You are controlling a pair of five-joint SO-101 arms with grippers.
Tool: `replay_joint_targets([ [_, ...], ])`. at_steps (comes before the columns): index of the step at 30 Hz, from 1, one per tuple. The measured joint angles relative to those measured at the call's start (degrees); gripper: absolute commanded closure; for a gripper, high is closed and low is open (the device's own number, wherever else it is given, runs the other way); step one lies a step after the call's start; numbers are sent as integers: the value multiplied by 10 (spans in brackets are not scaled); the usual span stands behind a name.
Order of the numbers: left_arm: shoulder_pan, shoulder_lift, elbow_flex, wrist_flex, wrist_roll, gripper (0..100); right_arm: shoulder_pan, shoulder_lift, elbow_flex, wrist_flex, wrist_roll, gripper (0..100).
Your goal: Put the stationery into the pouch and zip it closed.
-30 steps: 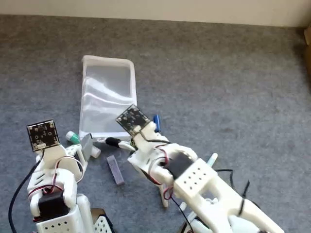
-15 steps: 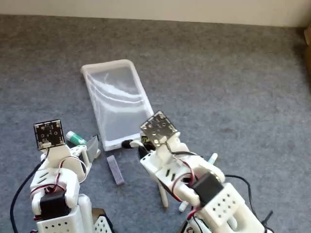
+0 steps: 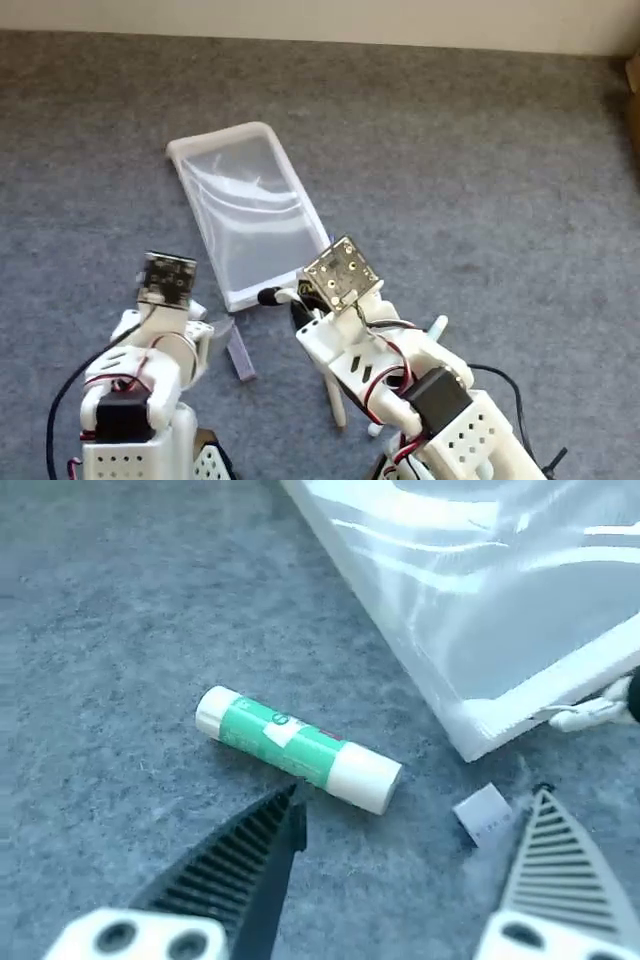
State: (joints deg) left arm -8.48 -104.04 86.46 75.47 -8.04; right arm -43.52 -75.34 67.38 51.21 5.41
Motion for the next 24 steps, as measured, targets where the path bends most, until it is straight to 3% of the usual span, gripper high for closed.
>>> replay_joint_targets([
  [24,15,0,37,-44,18,685,-45,0,-37,-7,0,993],
])
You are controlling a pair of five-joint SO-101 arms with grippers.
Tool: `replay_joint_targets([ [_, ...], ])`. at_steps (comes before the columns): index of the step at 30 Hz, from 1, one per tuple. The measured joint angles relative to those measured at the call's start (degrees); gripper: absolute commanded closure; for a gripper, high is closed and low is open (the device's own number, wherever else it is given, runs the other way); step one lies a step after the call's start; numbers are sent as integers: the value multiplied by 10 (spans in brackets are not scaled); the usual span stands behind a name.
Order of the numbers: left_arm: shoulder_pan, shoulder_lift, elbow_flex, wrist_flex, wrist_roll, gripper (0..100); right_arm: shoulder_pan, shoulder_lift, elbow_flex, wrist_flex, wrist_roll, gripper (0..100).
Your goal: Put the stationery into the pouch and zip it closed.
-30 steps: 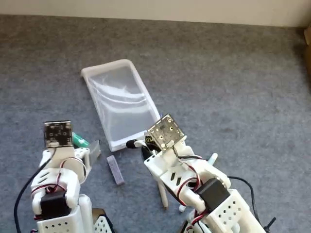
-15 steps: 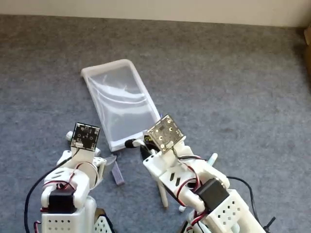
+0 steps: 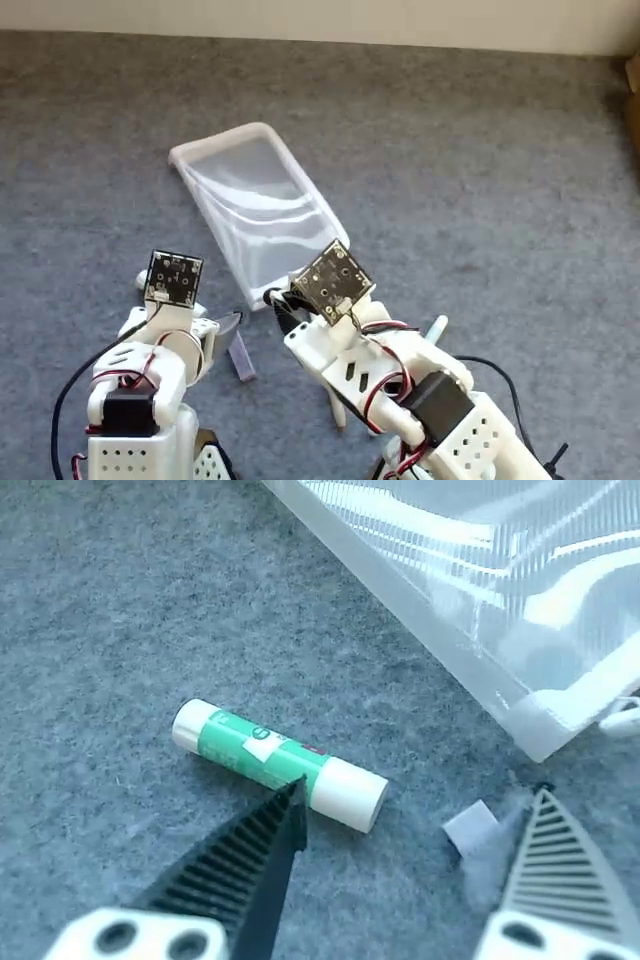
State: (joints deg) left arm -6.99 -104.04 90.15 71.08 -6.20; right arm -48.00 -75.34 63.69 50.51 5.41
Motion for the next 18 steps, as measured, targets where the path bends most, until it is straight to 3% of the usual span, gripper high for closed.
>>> replay_joint_targets([
  [12,0,0,-9,10,4,681,-45,0,-68,17,0,993],
  [18,0,0,-73,49,57,681,-47,0,-84,17,0,993],
])
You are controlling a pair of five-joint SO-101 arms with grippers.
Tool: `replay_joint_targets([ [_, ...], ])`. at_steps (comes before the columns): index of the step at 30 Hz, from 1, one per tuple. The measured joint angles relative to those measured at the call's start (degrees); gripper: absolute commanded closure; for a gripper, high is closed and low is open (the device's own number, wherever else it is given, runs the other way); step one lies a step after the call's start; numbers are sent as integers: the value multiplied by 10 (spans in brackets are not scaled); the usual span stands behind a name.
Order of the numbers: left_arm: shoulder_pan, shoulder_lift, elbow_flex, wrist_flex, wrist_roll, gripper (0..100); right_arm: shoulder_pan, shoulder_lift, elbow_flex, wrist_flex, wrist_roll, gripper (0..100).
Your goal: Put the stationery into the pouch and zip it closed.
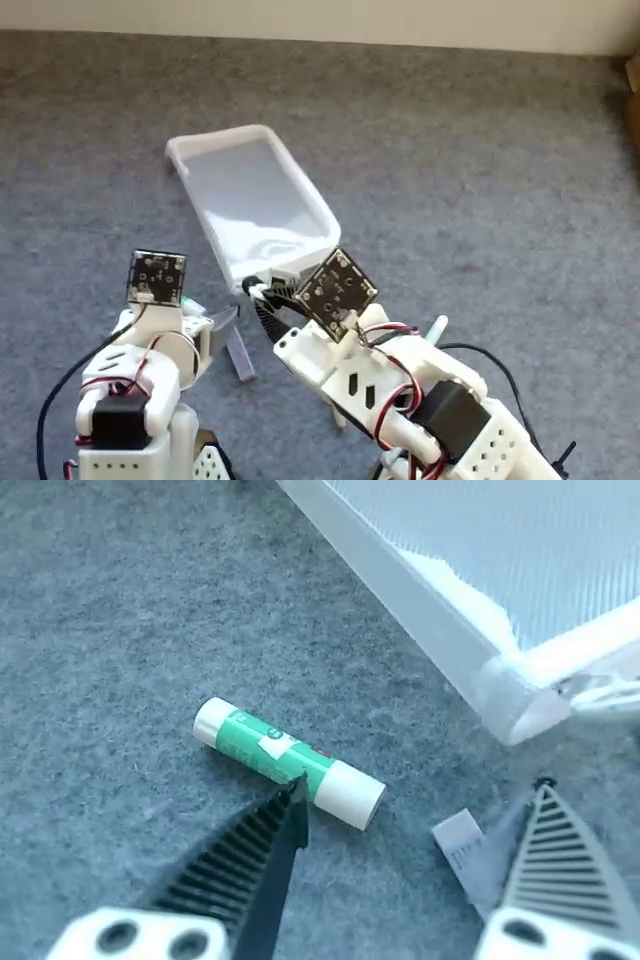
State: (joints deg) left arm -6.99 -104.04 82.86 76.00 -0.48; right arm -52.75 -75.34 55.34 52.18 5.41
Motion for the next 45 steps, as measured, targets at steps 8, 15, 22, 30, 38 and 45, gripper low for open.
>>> replay_joint_targets([
  [8,0,0,-57,3,23,681,0,0,0,0,0,993],
  [15,5,0,-28,-18,23,681,0,0,0,0,0,993],
  [22,12,0,-4,-47,23,681,-9,0,0,0,0,993],
  [30,33,0,49,-95,23,684,-37,0,0,0,0,993],
  [38,34,0,63,-120,23,800,-37,0,0,0,0,993],
  [45,36,0,64,-134,23,887,-37,0,0,11,0,993],
])
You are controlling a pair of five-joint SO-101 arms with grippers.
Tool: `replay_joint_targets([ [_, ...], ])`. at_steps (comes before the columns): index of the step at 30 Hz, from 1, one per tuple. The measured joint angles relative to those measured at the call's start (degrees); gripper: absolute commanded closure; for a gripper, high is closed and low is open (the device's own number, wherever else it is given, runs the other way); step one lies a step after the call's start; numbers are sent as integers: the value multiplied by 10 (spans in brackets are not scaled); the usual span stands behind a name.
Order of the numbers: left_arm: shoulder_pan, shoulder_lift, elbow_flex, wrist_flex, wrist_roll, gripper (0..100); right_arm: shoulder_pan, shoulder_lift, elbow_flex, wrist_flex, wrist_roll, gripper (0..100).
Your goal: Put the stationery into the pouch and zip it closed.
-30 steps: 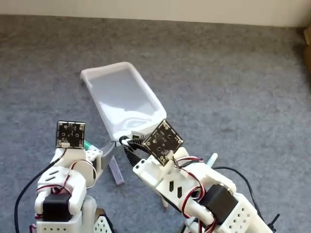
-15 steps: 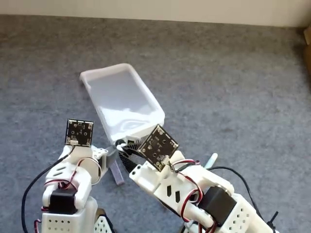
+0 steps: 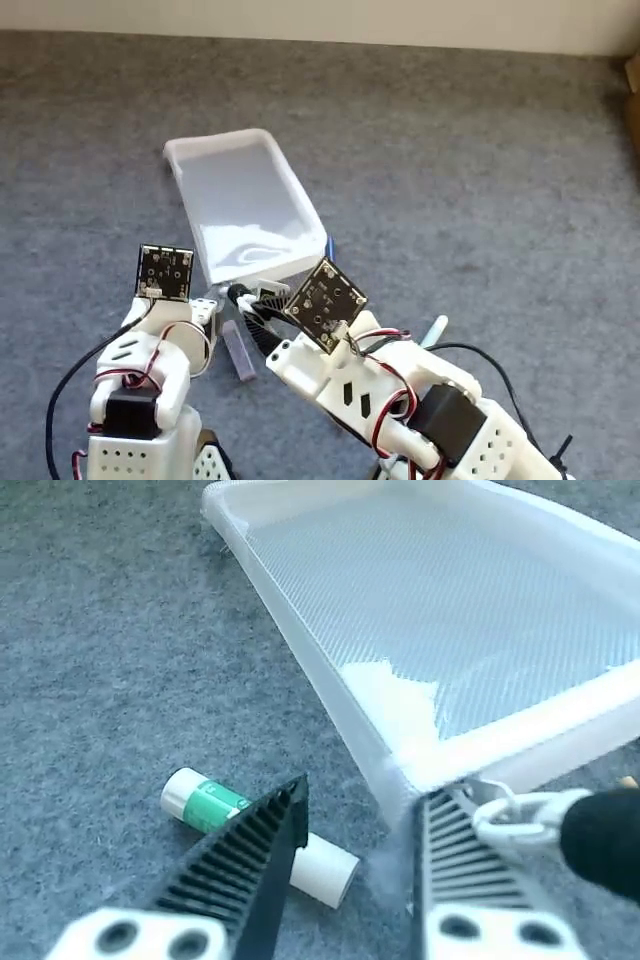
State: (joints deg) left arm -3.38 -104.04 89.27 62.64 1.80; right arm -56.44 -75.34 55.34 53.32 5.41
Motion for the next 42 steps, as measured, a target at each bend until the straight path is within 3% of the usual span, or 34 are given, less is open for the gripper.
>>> replay_joint_targets([
  [9,0,0,0,0,0,993,47,0,0,14,0,993],
  [17,-7,0,0,0,1,994,98,0,0,46,0,993],
  [30,-33,0,-6,0,1,994,111,0,0,48,0,993],
  [42,-59,0,-18,0,1,994,294,-1,-13,49,0,993],
])
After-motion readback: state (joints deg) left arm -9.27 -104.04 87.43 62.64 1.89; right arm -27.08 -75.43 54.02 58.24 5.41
